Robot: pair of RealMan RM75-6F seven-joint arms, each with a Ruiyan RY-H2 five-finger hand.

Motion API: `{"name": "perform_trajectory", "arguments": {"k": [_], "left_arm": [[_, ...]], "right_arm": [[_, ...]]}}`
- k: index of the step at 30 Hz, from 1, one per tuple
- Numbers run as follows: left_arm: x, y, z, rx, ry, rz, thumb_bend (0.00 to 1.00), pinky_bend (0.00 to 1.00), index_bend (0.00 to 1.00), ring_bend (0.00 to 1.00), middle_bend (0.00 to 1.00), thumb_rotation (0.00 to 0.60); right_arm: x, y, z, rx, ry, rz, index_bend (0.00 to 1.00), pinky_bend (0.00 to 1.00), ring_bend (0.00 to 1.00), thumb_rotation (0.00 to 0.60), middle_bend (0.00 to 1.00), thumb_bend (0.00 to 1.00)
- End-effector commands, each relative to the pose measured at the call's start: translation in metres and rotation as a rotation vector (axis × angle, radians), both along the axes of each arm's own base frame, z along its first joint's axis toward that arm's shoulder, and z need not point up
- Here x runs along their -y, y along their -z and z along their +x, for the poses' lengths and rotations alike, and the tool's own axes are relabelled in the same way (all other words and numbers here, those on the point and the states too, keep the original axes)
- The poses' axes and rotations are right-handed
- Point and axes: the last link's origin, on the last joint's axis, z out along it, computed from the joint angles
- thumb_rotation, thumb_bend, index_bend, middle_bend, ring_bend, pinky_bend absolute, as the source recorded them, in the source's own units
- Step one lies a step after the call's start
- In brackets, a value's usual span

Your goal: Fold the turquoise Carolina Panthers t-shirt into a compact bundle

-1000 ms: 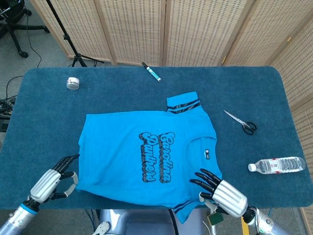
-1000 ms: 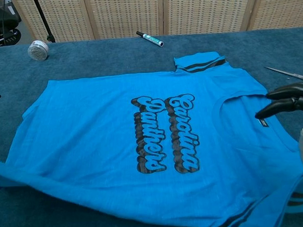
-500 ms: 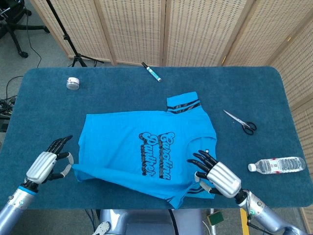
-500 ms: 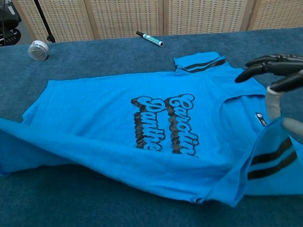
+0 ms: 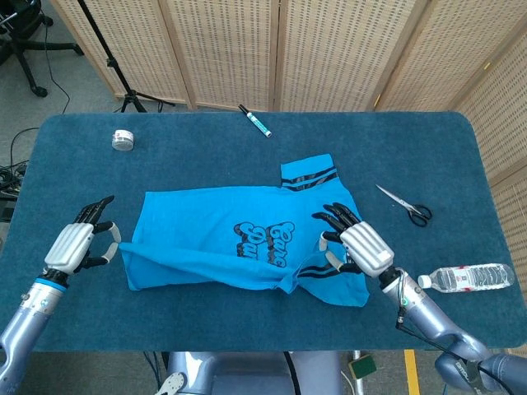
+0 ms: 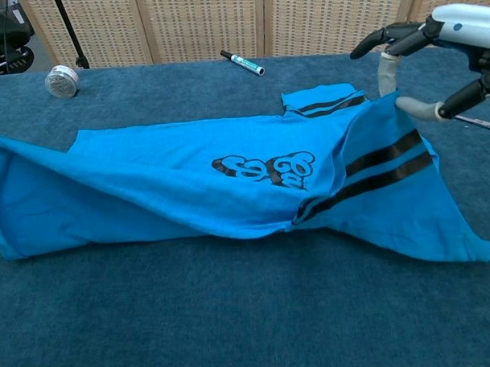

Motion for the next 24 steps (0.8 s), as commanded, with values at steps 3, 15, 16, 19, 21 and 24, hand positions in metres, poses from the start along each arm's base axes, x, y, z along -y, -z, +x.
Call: {"name": "perform_trajectory", "arguments": {"k": [3,15,16,19,21,24], "left_arm": [[-0.015,-0.002,0.003,-0.016,-0.025,0.012,0.63,0.00,0.82,0.00,0.00,0.600],[-0.055,-0.002,0.012,-0.088,-0.073,0.046,0.63,0.00,0.82,0.00,0.00,0.600],[-0.058,-0.001,0.012,-0.092,-0.077,0.048,0.63,0.00,0.82,0.00,0.00,0.600],[-0.068,0.000,0.013,-0.096,-0.086,0.058,0.63,0.00,0.82,0.00,0.00,0.600],[-0.075,0.001,0.012,-0.103,-0.093,0.064,0.63,0.00,0.82,0.00,0.00,0.600],[-0.083,0.003,0.011,-0.104,-0.099,0.072,0.63,0.00,0.82,0.00,0.00,0.600]], "right_arm": [[0.030,0.003,0.009,0.042,0.081,0.019,0.67,0.01,0.00,0.600,0.16,0.52],[0.085,0.010,0.024,0.114,0.219,0.010,0.67,0.01,0.00,0.600,0.16,0.52],[0.088,0.011,0.025,0.114,0.225,0.009,0.67,0.01,0.00,0.600,0.16,0.52],[0.103,0.010,0.029,0.131,0.254,-0.003,0.67,0.01,0.00,0.600,0.16,0.52],[0.114,0.010,0.031,0.136,0.273,-0.009,0.67,0.02,0.00,0.600,0.16,0.52],[0.124,0.011,0.033,0.138,0.290,-0.014,0.67,0.02,0.00,0.600,0.16,0.52]]}}
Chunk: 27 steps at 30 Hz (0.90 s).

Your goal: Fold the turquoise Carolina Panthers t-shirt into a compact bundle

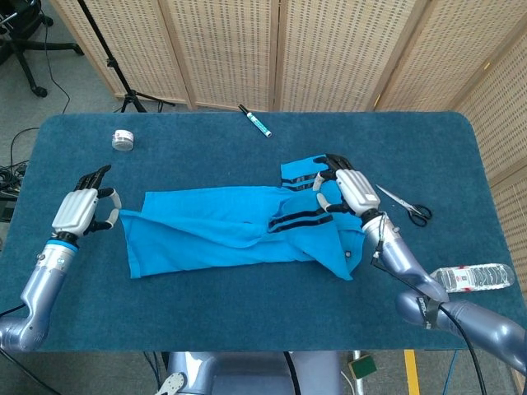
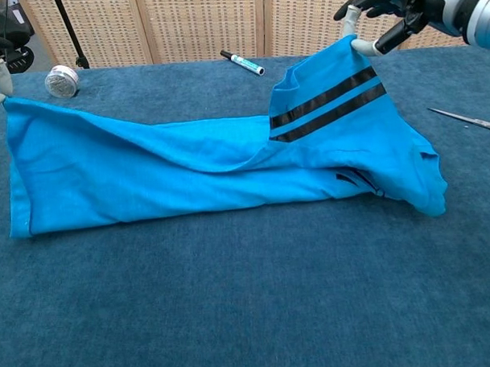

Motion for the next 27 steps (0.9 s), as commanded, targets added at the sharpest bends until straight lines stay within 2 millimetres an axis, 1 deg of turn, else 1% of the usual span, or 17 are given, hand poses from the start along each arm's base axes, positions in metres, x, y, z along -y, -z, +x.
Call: {"name": "perform_trajectory", "arguments": {"k": [1,10,17,22,27], "left_arm": [[-0.011,0.002,0.001,0.004,-0.007,0.013,0.63,0.00,0.82,0.00,0.00,0.600],[-0.038,0.009,0.000,-0.009,-0.021,0.045,0.63,0.00,0.82,0.00,0.00,0.600],[-0.054,0.019,-0.005,-0.033,-0.047,0.042,0.63,0.00,0.82,0.00,0.00,0.600],[-0.061,0.027,-0.005,-0.042,-0.049,0.047,0.63,0.00,0.82,0.00,0.00,0.600],[-0.067,0.035,-0.004,-0.069,-0.042,0.062,0.63,0.00,0.82,0.00,0.00,0.600]], "right_arm": [[0.016,0.002,0.006,0.010,0.021,-0.005,0.67,0.02,0.00,0.600,0.16,0.52],[0.053,0.005,0.007,-0.011,0.076,-0.037,0.67,0.02,0.00,0.600,0.16,0.52],[0.076,0.006,-0.003,-0.049,0.138,-0.060,0.67,0.02,0.00,0.600,0.16,0.52],[0.086,0.010,-0.010,-0.079,0.175,-0.064,0.67,0.02,0.00,0.600,0.16,0.52],[0.093,0.015,-0.010,-0.109,0.180,-0.065,0.67,0.02,0.00,0.600,0.16,0.52]]}}
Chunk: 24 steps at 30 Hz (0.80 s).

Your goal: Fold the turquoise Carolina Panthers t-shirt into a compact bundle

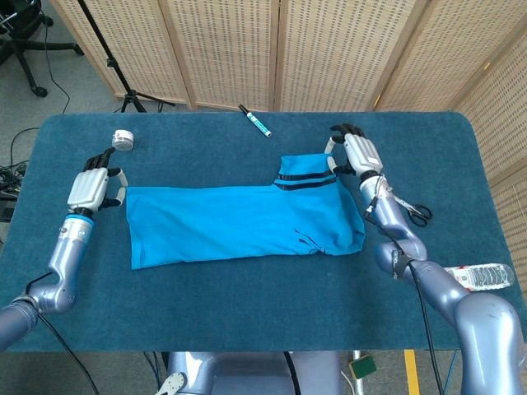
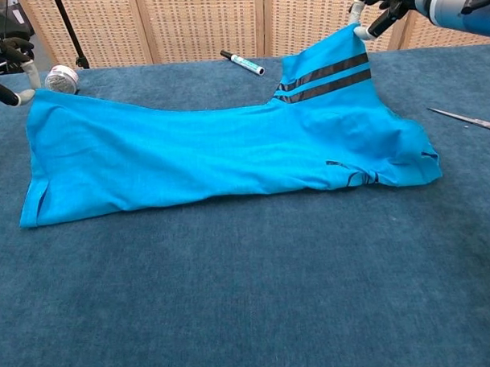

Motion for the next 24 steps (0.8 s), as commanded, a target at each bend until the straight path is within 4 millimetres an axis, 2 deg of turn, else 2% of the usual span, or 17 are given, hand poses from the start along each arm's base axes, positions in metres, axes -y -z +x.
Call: {"name": "perform_trajectory", "arguments": {"k": [1,9,14,24], "left_arm": [[-0.005,0.007,0.002,-0.021,0.005,0.007,0.63,0.00,0.82,0.00,0.00,0.600],[-0.010,0.018,0.005,-0.042,-0.010,-0.001,0.63,0.00,0.82,0.00,0.00,0.600],[-0.013,0.025,-0.001,-0.086,-0.043,0.000,0.63,0.00,0.82,0.00,0.00,0.600],[-0.017,0.032,-0.006,-0.092,-0.060,0.020,0.63,0.00,0.82,0.00,0.00,0.600]], "right_arm": [[0.004,0.009,0.005,-0.013,-0.001,0.015,0.67,0.02,0.00,0.600,0.16,0.52],[0.009,0.018,0.005,-0.054,0.009,0.031,0.67,0.02,0.00,0.600,0.16,0.52],[0.010,0.025,-0.001,-0.094,0.025,0.040,0.67,0.02,0.00,0.600,0.16,0.52],[0.017,0.026,-0.006,-0.129,0.070,0.021,0.68,0.02,0.00,0.600,0.16,0.51]]}}
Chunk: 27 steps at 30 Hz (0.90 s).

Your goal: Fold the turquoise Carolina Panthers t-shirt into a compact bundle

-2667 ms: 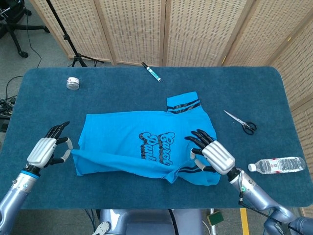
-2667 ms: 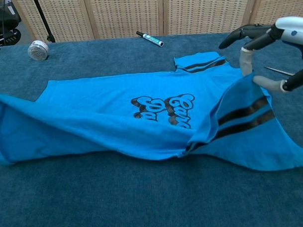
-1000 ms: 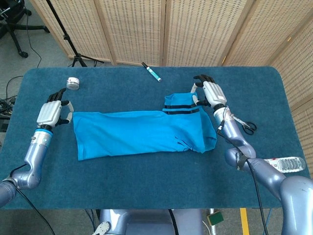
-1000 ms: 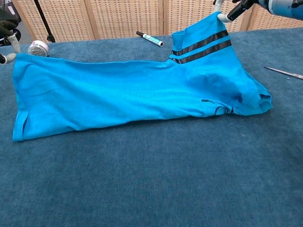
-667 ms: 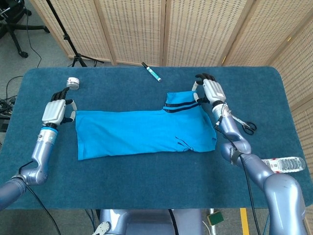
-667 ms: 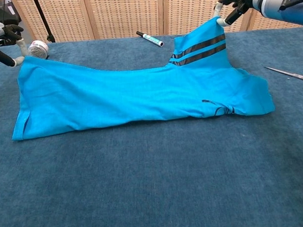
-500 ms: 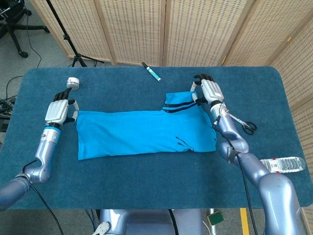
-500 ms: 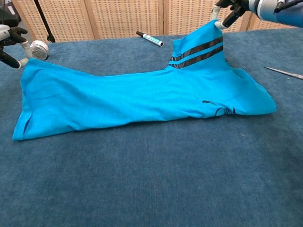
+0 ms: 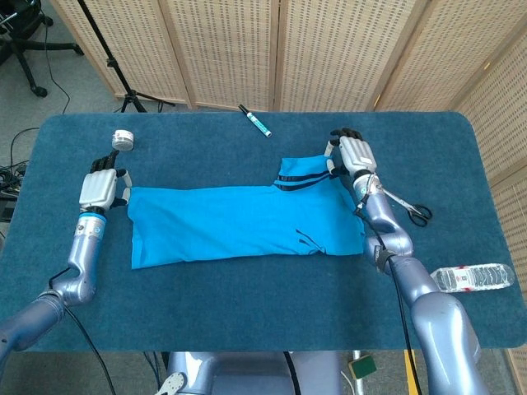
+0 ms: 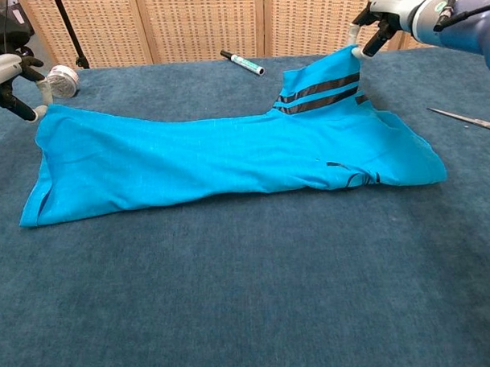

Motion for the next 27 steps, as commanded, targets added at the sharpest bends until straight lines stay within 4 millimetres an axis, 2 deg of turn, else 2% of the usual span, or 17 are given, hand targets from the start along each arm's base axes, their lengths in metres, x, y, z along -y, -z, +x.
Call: {"name": "perform_trajectory", "arguments": {"k": [1,5,6,7,8,9,10,11,12,18,27], "left_arm": [[-0.001,0.002,0.000,0.002,0.004,0.005,0.63,0.00,0.81,0.00,0.00,0.600],[-0.003,0.003,0.000,-0.001,0.007,0.010,0.63,0.00,0.76,0.00,0.00,0.600],[-0.003,0.003,0.000,-0.002,0.006,0.010,0.63,0.00,0.74,0.00,0.00,0.600],[-0.003,0.003,0.000,-0.004,0.007,0.011,0.61,0.00,0.67,0.00,0.00,0.600],[-0.003,0.003,0.000,-0.006,0.008,0.010,0.59,0.00,0.58,0.00,0.00,0.600],[-0.003,0.003,0.000,-0.009,0.010,0.009,0.55,0.00,0.39,0.00,0.00,0.600],[-0.003,0.004,0.000,-0.006,0.011,0.009,0.51,0.00,0.19,0.00,0.00,0.600],[-0.003,0.004,0.000,-0.002,0.011,0.010,0.48,0.00,0.09,0.00,0.00,0.600],[-0.003,0.003,0.000,0.005,0.011,0.012,0.46,0.00,0.02,0.00,0.00,0.600],[0.000,-0.002,0.000,0.002,0.023,0.016,0.32,0.00,0.00,0.00,0.00,0.600],[0.013,-0.017,0.002,0.029,0.079,0.030,0.32,0.00,0.00,0.00,0.00,0.600]], "right_arm": [[0.001,0.002,0.000,-0.012,0.010,-0.003,0.68,0.02,0.00,0.600,0.16,0.51],[0.002,0.001,-0.005,-0.030,0.028,-0.011,0.67,0.02,0.00,0.600,0.16,0.44],[0.002,0.001,-0.006,-0.034,0.029,-0.012,0.62,0.02,0.00,0.600,0.15,0.41],[0.002,0.001,-0.007,-0.042,0.030,-0.012,0.55,0.02,0.00,0.600,0.13,0.38],[0.002,0.001,-0.007,-0.048,0.030,-0.010,0.39,0.02,0.00,0.600,0.09,0.29],[0.002,0.001,-0.008,-0.054,0.030,-0.005,0.21,0.02,0.00,0.600,0.04,0.18],[0.002,0.001,-0.008,-0.053,0.031,-0.001,0.12,0.02,0.00,0.600,0.01,0.11],[0.002,0.001,-0.009,-0.051,0.031,0.000,0.03,0.02,0.00,0.600,0.00,0.04],[0.002,0.000,-0.009,-0.049,0.029,-0.002,0.01,0.02,0.00,0.600,0.00,0.01],[0.002,-0.007,-0.009,-0.047,0.005,-0.012,0.00,0.02,0.00,0.600,0.00,0.00],[-0.006,-0.024,-0.010,-0.023,-0.069,-0.048,0.00,0.02,0.00,0.600,0.00,0.00]]}}
